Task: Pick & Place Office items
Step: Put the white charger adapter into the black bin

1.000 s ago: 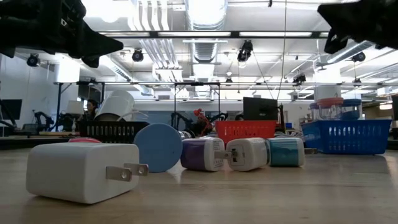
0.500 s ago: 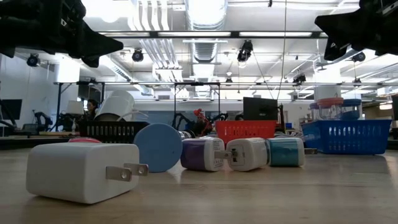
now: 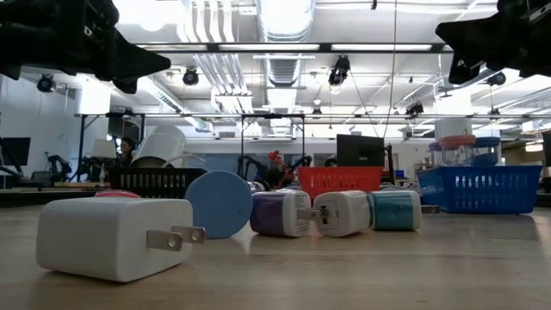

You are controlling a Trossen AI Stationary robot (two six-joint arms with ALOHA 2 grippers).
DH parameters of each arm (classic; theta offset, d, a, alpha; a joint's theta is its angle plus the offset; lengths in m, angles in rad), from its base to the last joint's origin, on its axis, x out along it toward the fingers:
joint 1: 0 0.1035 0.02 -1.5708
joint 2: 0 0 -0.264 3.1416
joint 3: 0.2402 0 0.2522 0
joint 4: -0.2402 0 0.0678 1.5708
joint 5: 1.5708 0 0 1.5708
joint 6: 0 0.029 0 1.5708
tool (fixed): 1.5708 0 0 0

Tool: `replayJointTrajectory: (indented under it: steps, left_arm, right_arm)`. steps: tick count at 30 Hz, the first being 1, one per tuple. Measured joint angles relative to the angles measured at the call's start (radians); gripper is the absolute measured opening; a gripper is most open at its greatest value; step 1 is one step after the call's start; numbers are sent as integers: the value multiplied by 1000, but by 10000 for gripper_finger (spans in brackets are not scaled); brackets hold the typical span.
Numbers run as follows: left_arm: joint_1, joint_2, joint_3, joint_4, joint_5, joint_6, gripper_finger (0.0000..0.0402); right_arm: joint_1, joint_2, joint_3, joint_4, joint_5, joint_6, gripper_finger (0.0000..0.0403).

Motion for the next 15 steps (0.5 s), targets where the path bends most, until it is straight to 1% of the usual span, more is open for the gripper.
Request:
replayJointTrajectory:
  steps: [9, 15]
  left_arm:
    - [3, 0, 3, -9, 1, 9, 7]
    - [3, 0, 41, -90, 1, -10, 7]
  right_arm:
    - [0, 1, 0, -2, 1, -12, 8]
    - [-1, 1, 0, -5, 3, -30, 8]
